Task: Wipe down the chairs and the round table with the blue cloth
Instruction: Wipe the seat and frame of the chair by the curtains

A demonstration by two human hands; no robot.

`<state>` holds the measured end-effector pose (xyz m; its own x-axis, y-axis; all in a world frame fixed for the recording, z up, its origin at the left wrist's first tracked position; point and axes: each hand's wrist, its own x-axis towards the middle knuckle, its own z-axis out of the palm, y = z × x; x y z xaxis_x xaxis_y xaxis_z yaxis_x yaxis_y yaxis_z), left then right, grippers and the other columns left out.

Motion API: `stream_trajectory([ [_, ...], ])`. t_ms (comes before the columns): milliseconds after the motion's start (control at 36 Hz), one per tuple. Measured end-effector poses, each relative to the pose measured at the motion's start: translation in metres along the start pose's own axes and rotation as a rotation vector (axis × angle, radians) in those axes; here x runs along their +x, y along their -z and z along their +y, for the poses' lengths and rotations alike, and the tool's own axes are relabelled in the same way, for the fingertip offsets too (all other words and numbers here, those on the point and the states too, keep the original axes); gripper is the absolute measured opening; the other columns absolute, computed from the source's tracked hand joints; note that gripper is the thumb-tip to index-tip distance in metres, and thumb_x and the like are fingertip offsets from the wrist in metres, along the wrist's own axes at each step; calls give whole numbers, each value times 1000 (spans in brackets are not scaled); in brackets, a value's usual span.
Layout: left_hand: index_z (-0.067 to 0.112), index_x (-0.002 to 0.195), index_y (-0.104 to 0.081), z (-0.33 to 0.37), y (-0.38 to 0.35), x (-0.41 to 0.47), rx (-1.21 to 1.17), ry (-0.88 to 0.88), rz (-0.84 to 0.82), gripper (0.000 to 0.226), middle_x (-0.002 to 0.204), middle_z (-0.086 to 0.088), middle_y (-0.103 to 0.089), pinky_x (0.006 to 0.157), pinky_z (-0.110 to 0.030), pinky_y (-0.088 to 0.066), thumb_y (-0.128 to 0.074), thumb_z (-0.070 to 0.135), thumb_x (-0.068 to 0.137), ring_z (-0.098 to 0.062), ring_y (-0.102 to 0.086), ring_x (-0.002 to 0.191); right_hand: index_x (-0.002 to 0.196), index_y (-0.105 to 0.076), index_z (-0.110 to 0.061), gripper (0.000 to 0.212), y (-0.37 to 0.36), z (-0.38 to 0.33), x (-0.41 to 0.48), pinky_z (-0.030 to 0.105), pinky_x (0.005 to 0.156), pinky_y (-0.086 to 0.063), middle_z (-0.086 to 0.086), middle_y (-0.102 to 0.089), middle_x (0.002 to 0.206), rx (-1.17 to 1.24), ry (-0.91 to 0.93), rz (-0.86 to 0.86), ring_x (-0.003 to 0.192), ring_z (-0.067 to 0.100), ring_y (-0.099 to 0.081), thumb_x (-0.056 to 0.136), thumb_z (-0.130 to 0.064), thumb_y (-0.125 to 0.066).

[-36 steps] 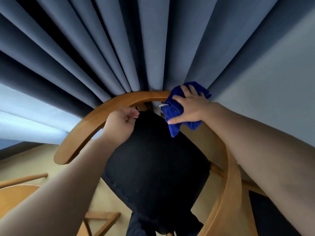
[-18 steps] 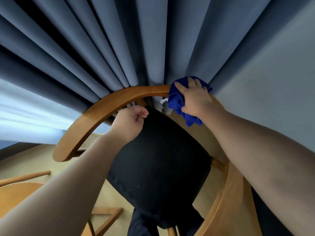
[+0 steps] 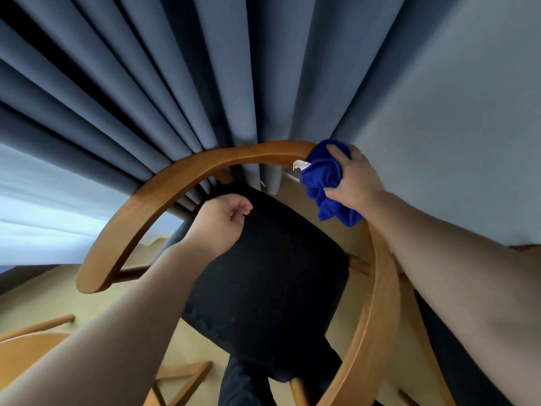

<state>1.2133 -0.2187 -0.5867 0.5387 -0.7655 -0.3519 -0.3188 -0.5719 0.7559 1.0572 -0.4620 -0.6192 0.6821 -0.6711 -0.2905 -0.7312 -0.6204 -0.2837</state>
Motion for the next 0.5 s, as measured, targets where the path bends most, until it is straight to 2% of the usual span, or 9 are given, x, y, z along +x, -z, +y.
stream_trajectory([
  [111, 30, 93, -62, 0, -7, -3, 3, -18, -39, 29, 92, 19, -60, 80, -10, -39, -48, 4, 93, -4, -58, 93, 154, -18, -25, 92, -9, 13, -15, 48, 105, -41, 16, -27, 152, -13, -48, 25, 132, 38, -37, 78, -31, -72],
  [250, 33, 92, -61, -2, -14, -4, 40, -51, -87, 30, 92, 19, -60, 72, -5, -38, -48, 6, 93, 2, -58, 90, 155, -13, -21, 94, -19, 21, -24, 47, 109, -38, 17, -27, 152, 0, -83, 61, 133, 37, -35, 81, -31, -70],
  [500, 34, 92, -61, -9, -21, -23, 73, -69, -138, 30, 93, 18, -61, 69, -1, -38, -47, 6, 93, 2, -58, 88, 155, -1, -17, 101, -33, 36, -51, 46, 102, -43, 18, -31, 149, 34, -210, 60, 125, 37, -46, 83, -28, -70],
])
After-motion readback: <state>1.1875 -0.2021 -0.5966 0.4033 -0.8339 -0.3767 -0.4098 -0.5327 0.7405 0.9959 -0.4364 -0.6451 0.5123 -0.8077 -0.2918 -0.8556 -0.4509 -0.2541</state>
